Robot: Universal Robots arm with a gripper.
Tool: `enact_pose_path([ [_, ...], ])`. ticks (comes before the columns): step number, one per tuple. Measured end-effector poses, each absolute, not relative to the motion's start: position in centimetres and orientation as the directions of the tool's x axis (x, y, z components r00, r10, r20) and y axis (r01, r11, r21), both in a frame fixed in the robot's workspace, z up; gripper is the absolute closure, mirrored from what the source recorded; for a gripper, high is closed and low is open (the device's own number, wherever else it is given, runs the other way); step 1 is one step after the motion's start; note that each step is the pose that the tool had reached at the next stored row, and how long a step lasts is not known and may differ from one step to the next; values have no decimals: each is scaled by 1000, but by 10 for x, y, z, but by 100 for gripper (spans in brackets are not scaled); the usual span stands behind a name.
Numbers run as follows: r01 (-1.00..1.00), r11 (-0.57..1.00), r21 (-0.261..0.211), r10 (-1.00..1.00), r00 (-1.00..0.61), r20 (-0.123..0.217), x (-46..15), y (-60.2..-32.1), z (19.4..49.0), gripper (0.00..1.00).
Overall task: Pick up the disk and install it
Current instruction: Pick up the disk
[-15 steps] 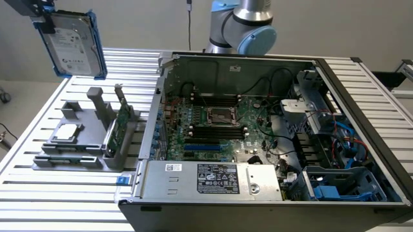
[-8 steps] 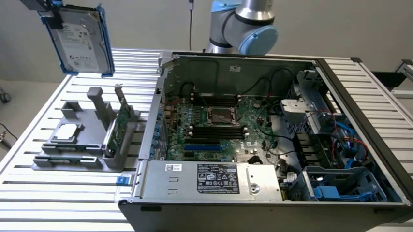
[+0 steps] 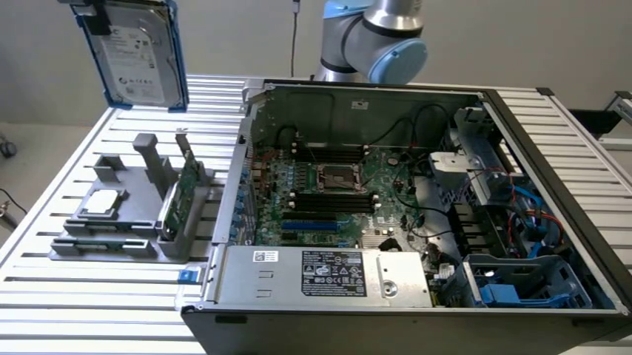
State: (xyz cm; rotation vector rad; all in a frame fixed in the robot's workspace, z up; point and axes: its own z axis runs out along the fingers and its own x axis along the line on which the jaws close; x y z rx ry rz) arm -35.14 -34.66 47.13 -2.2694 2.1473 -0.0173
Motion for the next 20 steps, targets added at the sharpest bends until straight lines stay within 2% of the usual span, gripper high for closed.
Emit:
enact_pose_path([
  [20,-998,-55,-20,-998,55,-4,-280,-373,496,67],
])
